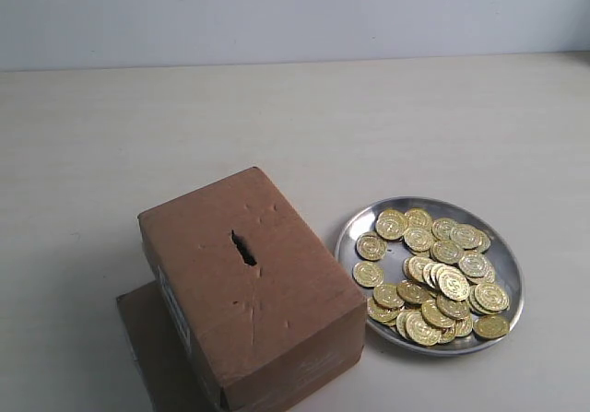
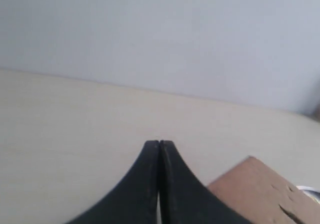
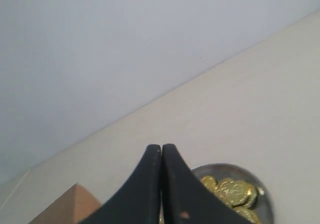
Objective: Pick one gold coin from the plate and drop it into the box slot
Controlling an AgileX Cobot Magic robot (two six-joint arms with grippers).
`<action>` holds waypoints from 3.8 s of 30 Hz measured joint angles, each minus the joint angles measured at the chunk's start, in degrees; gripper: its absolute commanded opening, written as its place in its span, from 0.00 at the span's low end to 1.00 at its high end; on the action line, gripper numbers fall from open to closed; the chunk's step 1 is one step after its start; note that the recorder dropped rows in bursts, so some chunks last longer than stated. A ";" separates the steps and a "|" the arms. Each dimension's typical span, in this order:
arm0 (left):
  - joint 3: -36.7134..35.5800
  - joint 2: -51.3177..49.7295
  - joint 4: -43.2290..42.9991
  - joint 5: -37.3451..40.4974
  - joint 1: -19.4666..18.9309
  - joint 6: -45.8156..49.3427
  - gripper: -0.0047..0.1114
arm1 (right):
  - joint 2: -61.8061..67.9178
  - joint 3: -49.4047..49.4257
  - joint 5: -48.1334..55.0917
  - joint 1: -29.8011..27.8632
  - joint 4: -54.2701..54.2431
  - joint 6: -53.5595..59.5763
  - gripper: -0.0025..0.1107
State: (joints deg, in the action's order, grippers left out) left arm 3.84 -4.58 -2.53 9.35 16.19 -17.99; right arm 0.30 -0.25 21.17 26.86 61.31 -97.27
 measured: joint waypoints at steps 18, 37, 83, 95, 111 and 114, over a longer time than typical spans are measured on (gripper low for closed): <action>0.00 4.21 0.00 0.10 -11.56 0.00 0.04 | 0.00 0.00 0.23 -25.27 0.00 0.00 0.02; -3.88 4.21 -2.35 8.25 -11.56 1.08 0.04 | 0.00 0.00 -21.17 -25.27 29.78 -2.04 0.02; -3.88 4.21 -7.61 8.68 -11.56 1.46 0.04 | 0.02 0.00 -7.70 -25.27 -25.43 46.20 0.02; -3.88 4.21 -7.61 8.68 -11.56 1.46 0.04 | 0.02 0.00 -4.34 -25.27 -32.30 66.75 0.02; -3.88 4.21 -7.61 8.68 -11.56 1.46 0.04 | 0.02 0.00 -5.49 -25.27 -62.03 100.96 0.02; -3.88 4.21 -7.61 8.68 -11.56 1.46 0.04 | 0.02 0.00 -5.49 -25.27 -62.03 99.75 0.02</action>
State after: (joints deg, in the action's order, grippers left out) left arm -0.03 -0.37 -10.14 18.03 4.63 -16.53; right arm 0.32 -0.25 15.68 1.59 -0.73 2.48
